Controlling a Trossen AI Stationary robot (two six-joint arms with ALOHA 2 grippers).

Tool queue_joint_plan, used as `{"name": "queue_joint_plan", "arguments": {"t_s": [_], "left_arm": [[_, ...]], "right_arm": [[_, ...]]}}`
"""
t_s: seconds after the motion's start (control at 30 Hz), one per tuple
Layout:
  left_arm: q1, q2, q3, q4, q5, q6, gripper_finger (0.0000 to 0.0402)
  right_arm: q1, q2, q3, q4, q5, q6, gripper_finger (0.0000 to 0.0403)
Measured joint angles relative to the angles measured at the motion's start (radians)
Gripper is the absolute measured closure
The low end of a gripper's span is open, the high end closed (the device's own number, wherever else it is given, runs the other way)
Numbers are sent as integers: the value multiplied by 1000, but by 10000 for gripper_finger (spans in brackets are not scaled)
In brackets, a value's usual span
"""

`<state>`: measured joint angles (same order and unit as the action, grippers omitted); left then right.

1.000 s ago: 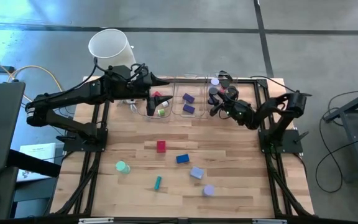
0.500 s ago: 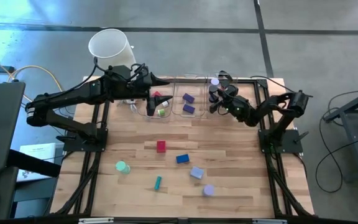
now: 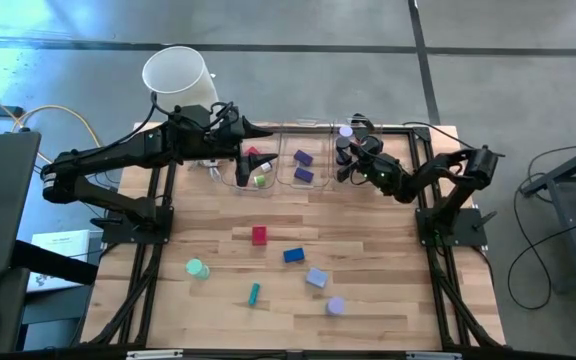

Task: Pick & Place Office items
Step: Put the blue hourglass into the right transparent bin

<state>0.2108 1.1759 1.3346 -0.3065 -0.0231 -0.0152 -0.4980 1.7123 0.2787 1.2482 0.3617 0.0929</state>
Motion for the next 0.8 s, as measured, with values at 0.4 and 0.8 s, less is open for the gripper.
{"name": "queue_joint_plan", "arguments": {"t_s": [0.4,0.8], "left_arm": [[0,0,0,0,0,0,118],[0,0,0,0,0,0,118]], "right_arm": [[3,0,0,-12,-45,-8,231],[5,2,-2,-5,-47,-15,259]]}}
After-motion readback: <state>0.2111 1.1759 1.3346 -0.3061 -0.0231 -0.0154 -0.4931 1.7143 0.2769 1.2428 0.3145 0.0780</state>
